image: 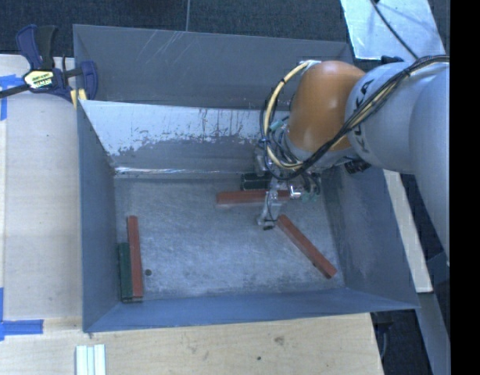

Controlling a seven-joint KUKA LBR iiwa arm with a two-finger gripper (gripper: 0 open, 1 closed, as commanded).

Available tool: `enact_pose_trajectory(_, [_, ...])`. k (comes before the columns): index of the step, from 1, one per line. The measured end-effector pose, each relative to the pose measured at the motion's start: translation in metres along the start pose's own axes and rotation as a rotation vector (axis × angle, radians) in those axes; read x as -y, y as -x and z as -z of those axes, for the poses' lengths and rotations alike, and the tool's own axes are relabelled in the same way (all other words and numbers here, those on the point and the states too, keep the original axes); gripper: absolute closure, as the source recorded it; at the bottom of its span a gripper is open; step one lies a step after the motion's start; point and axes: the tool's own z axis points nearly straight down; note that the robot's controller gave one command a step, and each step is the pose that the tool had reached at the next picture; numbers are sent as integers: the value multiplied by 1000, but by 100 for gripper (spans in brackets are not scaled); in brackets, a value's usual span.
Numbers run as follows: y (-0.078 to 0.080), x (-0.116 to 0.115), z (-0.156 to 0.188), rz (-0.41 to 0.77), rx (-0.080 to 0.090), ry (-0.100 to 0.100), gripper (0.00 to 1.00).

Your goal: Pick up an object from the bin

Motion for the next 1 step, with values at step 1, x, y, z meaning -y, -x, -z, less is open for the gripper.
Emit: enact_pose_trajectory(1, [2, 0, 3, 0, 8, 2, 100])
